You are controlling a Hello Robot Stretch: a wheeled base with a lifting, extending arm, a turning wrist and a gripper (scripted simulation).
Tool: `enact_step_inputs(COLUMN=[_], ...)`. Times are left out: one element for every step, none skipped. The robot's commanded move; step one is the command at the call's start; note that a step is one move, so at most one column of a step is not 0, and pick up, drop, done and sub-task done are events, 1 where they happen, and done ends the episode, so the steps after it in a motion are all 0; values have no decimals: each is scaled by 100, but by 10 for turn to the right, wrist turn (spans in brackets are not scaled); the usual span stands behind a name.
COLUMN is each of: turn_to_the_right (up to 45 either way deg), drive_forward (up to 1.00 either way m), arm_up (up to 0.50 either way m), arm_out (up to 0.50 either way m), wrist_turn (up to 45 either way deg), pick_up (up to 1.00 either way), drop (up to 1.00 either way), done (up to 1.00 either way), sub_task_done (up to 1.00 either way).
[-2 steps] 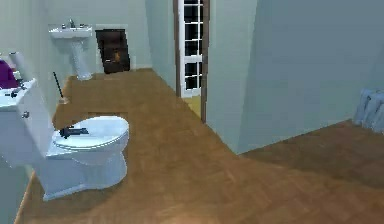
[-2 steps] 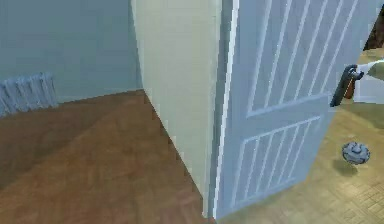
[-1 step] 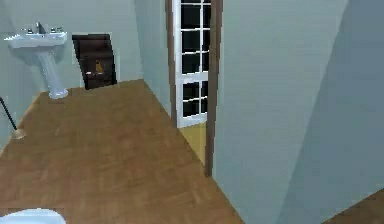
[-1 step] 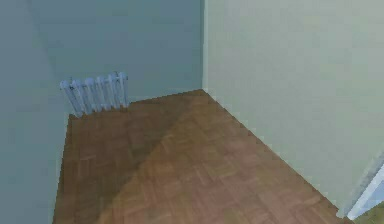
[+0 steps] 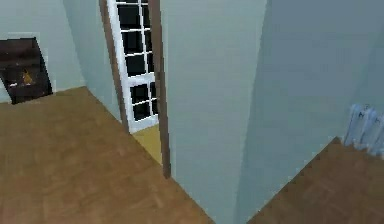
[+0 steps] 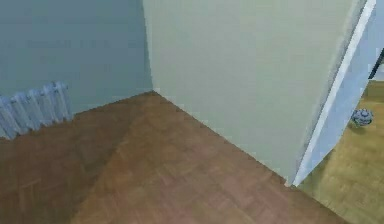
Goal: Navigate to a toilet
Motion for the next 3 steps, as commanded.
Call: enact_step_inputs(turn_to_the_right=[0,-450,-330], drive_forward=[10,0,0], arm_up=[0,0,0], arm_out=[0,0,0], wrist_turn=[0,0,0], pick_up=[0,0,0], drop=[0,0,0], done=[0,0,0], sub_task_done=[0,0,0])
